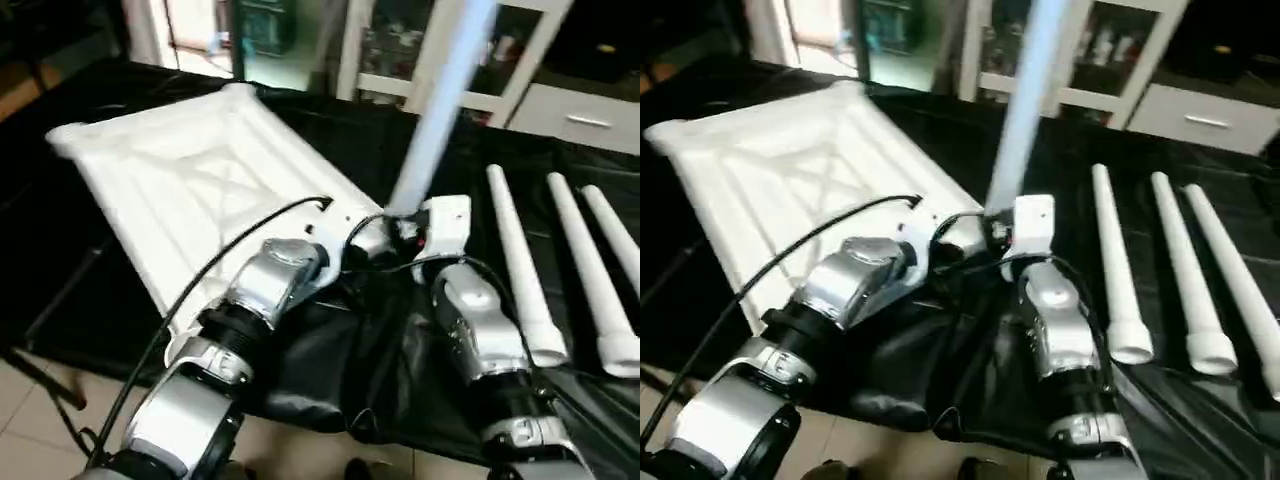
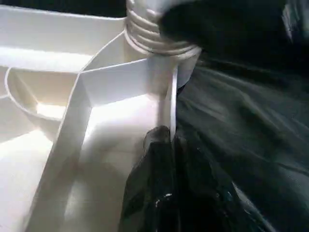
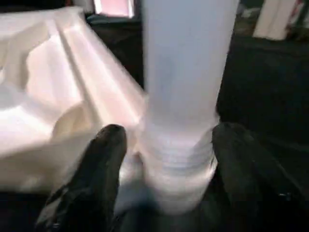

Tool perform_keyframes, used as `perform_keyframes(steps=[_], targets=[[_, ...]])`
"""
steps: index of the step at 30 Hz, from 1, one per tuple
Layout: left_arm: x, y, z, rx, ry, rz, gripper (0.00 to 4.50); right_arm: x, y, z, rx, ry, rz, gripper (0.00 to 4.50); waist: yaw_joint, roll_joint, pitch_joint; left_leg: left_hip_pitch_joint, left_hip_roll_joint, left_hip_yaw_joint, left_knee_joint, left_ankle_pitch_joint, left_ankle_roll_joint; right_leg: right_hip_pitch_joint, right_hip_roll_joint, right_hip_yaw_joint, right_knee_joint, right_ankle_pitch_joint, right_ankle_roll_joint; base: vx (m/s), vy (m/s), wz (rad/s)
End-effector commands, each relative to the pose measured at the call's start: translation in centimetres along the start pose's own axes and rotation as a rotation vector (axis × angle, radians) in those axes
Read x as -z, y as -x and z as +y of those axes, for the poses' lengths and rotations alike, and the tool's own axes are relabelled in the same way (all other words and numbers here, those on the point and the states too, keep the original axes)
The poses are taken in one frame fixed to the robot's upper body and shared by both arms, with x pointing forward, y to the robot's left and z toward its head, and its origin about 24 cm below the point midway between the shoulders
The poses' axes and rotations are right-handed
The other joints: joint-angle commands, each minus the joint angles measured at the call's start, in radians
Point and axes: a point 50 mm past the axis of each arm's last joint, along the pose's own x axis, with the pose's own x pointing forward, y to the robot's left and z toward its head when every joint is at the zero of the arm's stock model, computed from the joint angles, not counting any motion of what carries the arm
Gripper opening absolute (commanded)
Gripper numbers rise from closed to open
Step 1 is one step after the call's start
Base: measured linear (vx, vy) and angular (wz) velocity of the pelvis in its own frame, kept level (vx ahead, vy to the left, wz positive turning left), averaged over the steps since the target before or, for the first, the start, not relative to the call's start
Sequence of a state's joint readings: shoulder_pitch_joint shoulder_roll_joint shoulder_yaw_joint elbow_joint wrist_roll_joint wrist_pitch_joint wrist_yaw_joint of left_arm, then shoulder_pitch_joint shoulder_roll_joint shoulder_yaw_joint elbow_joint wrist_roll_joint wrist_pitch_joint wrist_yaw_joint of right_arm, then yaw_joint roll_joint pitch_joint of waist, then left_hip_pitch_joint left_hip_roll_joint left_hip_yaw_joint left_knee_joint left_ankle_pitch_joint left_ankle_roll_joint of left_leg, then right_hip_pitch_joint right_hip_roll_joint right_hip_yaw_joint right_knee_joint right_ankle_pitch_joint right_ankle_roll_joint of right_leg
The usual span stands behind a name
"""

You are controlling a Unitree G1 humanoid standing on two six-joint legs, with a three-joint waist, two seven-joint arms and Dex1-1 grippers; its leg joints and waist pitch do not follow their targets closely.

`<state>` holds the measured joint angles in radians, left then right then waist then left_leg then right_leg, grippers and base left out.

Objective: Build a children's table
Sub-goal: Rotate leg to tighten

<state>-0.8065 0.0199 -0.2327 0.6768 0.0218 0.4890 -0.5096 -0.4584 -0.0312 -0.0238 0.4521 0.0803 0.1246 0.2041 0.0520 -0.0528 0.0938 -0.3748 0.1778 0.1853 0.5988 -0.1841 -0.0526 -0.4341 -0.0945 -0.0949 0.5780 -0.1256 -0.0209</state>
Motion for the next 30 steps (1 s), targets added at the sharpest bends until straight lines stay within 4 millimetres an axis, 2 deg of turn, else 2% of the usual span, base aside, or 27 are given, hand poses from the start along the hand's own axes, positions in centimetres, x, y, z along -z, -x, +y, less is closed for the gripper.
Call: perform_keyframes(steps=[1, 2, 3, 4, 5, 6, 7, 8, 11, 12, 13, 14, 15, 17, 19, 21, 22, 26, 30], targets=[[-3.4, 0.3, 0.0, 0.003, -0.069, -0.139, 0.00, -0.4, 0.2, 0.6, -0.043, 0.011, -0.012, 3.38, 0.008, -0.009, -0.091, 0.004, 0.043, -0.020, -0.072, -0.155, 0.078, 0.072, -0.064, 0.049, -0.058, -0.268, -0.164, 0.000, 0.000, 0.00], [-3.5, 0.3, 0.0, 0.008, -0.083, -0.147, 0.00, -0.7, 0.4, 0.4, -0.041, 0.023, -0.024, 3.46, 0.009, -0.008, -0.093, 0.004, 0.041, -0.019, -0.070, -0.133, 0.088, 0.071, -0.062, 0.049, -0.054, -0.236, -0.173, 0.000, 0.000, 0.00], [-3.6, 0.3, 0.0, 0.010, -0.094, -0.154, 0.00, -0.9, 0.8, 0.1, -0.034, 0.047, -0.031, 3.46, 0.013, -0.007, -0.095, 0.004, 0.043, -0.016, -0.065, -0.080, 0.118, 0.071, -0.061, 0.050, -0.044, -0.150, -0.206, 0.000, 0.000, 0.00], [-3.6, 0.3, 0.0, 0.009, -0.096, -0.156, 0.00, -0.9, 0.9, 0.0, -0.030, 0.054, -0.032, 3.52, 0.013, -0.007, -0.095, 0.004, 0.043, -0.016, -0.065, -0.080, 0.118, 0.071, -0.061, 0.050, -0.044, -0.150, -0.206, 0.000, 0.000, 0.00], [-3.8, 0.2, 0.1, 0.005, -0.106, -0.168, 0.00, -1.1, 1.6, -0.6, -0.006, 0.082, -0.040, 3.52, 0.015, -0.006, -0.095, 0.004, 0.044, -0.015, -0.063, -0.056, 0.137, 0.069, -0.059, 0.050, -0.039, -0.113, -0.220, 0.000, 0.000, 0.00], [-4.2, 0.1, 0.1, -0.001, -0.105, -0.192, 0.00, -1.2, 2.3, -1.2, 0.021, 0.103, -0.049, 3.52, 0.021, -0.007, -0.093, 0.006, 0.042, -0.013, -0.062, -0.053, 0.151, 0.068, -0.059, 0.049, -0.043, -0.115, -0.220, 0.000, 0.000, 0.00], [-4.3, 0.0, 0.0, 0.000, -0.097, -0.204, 0.00, -1.2, 2.6, -1.4, 0.030, 0.113, -0.049, 3.52, 0.021, -0.008, -0.092, 0.005, 0.042, -0.013, -0.062, -0.061, 0.153, 0.068, -0.058, 0.049, -0.045, -0.127, -0.217, 0.000, 0.000, 0.00], [-4.6, -0.1, -0.1, 0.009, -0.100, -0.221, 0.00, -1.2, 2.9, -1.6, 0.039, 0.121, -0.045, 3.52, 0.022, -0.009, -0.091, 0.005, 0.042, -0.013, -0.063, -0.073, 0.151, 0.068, -0.058, 0.049, -0.048, -0.147, -0.212, 0.000, 0.000, 0.00], [-5.2, -0.3, -0.2, 0.000, -0.096, -0.266, 0.00, -0.9, 3.5, -2.4, 0.089, 0.134, -0.020, 3.52, 0.025, -0.008, -0.085, 0.008, 0.041, -0.013, -0.068, -0.153, 0.118, 0.065, -0.062, 0.047, -0.067, -0.279, -0.181, 0.000, 0.000, 0.00], [-5.9, -0.5, -0.2, -0.021, -0.090, -0.311, 0.00, -0.7, 3.9, -3.0, 0.121, 0.125, -0.009, 3.52, 0.026, -0.006, -0.084, 0.010, 0.037, -0.012, -0.068, -0.191, 0.098, 0.062, -0.059, 0.045, -0.081, -0.344, -0.150, 0.000, 0.000, 0.00], [-6.0, -0.5, -0.2, -0.016, -0.078, -0.312, 0.00, -0.7, 4.0, -3.2, 0.132, 0.121, -0.007, 3.52, 0.029, -0.006, -0.087, 0.012, 0.040, -0.016, -0.068, -0.193, 0.090, 0.064, -0.061, 0.045, -0.076, -0.345, -0.146, 0.000, 0.000, 0.00], [-6.1, -0.5, -0.1, -0.011, -0.075, -0.315, 0.28, -0.6, 4.1, -3.4, 0.143, 0.116, -0.004, 3.55, 0.032, -0.002, -0.087, 0.012, 0.040, -0.016, -0.070, -0.193, 0.088, 0.064, -0.061, 0.045, -0.077, -0.345, -0.144, 0.000, 0.000, 0.00], [-6.2, -0.5, 0.0, -0.023, -0.069, -0.315, 0.45, -0.5, 4.2, -3.4, 0.150, 0.108, -0.001, 3.56, 0.034, -0.003, -0.085, 0.011, 0.043, -0.018, -0.072, -0.203, 0.082, 0.063, -0.062, 0.044, -0.078, -0.353, -0.142, 0.000, 0.000, 0.00], [-6.3, -0.6, 0.1, -0.022, -0.066, -0.312, 0.59, -0.4, 4.3, -3.4, 0.156, 0.099, 0.003, 3.56, 0.036, -0.002, -0.089, 0.011, 0.042, -0.018, -0.071, -0.203, 0.075, 0.063, -0.063, 0.044, -0.075, -0.335, -0.148, 0.000, 0.000, 0.00], [-6.0, -0.8, 0.0, -0.012, -0.092, -0.291, 0.66, -0.3, 4.5, -3.4, 0.160, 0.098, 0.013, 3.56, 0.036, 0.002, -0.089, 0.010, 0.044, -0.020, -0.072, -0.200, 0.076, 0.064, -0.061, 0.044, -0.071, -0.295, -0.161, 0.000, 0.000, 0.00], [-5.4, -1.1, 0.0, -0.003, -0.109, -0.256, 0.97, -0.2, 4.6, -3.2, 0.162, 0.094, 0.021, 3.56, 0.036, 0.004, -0.090, 0.009, 0.044, -0.020, -0.071, -0.197, 0.076, 0.066, -0.063, 0.045, -0.068, -0.270, -0.169, 0.000, 0.000, 0.00], [-5.4, -1.1, 0.0, -0.003, -0.109, -0.256, 0.99, -0.2, 4.6, -3.2, 0.162, 0.094, 0.021, 3.56, 0.037, 0.009, -0.089, 0.008, 0.042, -0.020, -0.071, -0.195, 0.078, 0.067, -0.063, 0.045, -0.069, -0.270, -0.169, 0.000, 0.000, 0.00], [-4.7, -1.3, 0.0, -0.009, -0.100, -0.237, 1.23, -0.1, 4.7, -3.2, 0.170, 0.085, 0.029, 3.56, 0.038, 0.006, -0.093, 0.008, 0.040, -0.019, -0.069, -0.182, 0.086, 0.069, -0.062, 0.046, -0.068, -0.261, -0.168, 0.000, 0.000, 0.00], [-4.6, -1.0, 0.3, -0.003, -0.086, -0.249, 1.61, 0.0, 4.9, -3.1, 0.165, 0.082, 0.033, 3.56, 0.038, 0.005, -0.090, 0.008, 0.043, -0.020, -0.071, -0.198, 0.087, 0.068, -0.064, 0.044, -0.070, -0.276, -0.175, 0.000, 0.000, 0.00]])
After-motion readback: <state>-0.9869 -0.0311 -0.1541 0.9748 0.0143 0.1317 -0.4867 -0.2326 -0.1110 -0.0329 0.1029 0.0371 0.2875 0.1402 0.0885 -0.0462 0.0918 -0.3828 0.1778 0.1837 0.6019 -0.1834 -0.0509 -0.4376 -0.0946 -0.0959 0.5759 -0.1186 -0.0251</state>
